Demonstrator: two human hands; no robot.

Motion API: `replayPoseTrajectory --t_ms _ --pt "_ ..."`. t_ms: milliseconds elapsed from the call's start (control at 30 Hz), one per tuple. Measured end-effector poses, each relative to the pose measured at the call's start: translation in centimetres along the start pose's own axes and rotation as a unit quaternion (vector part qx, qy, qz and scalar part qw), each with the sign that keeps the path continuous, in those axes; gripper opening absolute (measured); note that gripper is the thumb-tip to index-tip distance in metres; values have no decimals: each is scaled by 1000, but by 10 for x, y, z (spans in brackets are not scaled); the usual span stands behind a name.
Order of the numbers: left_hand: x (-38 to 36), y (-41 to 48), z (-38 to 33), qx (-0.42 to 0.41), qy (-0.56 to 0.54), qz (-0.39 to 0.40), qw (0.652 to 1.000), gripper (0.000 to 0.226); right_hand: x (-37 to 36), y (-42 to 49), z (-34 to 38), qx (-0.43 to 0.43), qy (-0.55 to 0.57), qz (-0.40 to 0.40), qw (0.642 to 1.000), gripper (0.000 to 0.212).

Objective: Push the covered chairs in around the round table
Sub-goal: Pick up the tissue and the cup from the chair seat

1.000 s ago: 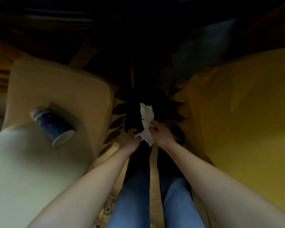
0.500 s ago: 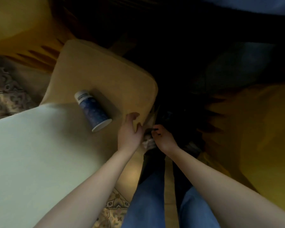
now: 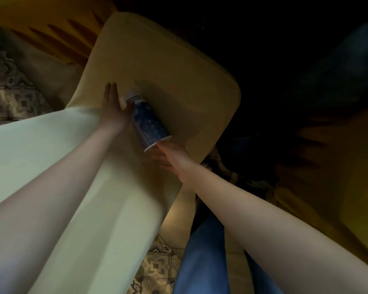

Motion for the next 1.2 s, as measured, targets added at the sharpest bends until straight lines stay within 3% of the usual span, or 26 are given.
replayPoseTrajectory --t_ms 133,300,433,533,600,733,900,1033,1200 --pt "-6 -1 11 43 -59 41 997 70 -4 2 -1 -1 -22 -4 1000 33" --pt "-19 -17 15 61 -69 79 993 73 3 11 2 -25 -12 -42 999 20" --pt "-17 -29 19 43 -26 10 999 60 21 24 7 4 -37 -130 991 27" --pt "-11 -46 31 82 -38 -75 993 38 39 20 0 43 -33 -150 987 19" --pt "-16 -61 39 125 -49 -78 988 32 57 15 -2 76 -60 -158 983 13" --pt "-46 -111 48 233 -78 -11 969 32 101 9 -4 125 -143 -185 964 31" --pt "-88 -192 19 270 -108 96 952 25 176 -5 5 190 -270 -254 909 8" --pt "-124 -247 -23 294 -169 185 922 20 231 -20 18 208 -312 -287 882 21" --pt "-155 -309 -76 355 -217 313 854 25 271 -25 17 192 -317 -284 884 35"
Point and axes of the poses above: each hand's wrist, its own y-axis towards the middle knuckle, its own x-axis out of the back of the hand, z = x × y, the point moved 6 cm from there along y, towards the middle knuckle, and after that the axes turned 15 degrees about -z, right-handed, at the moved point
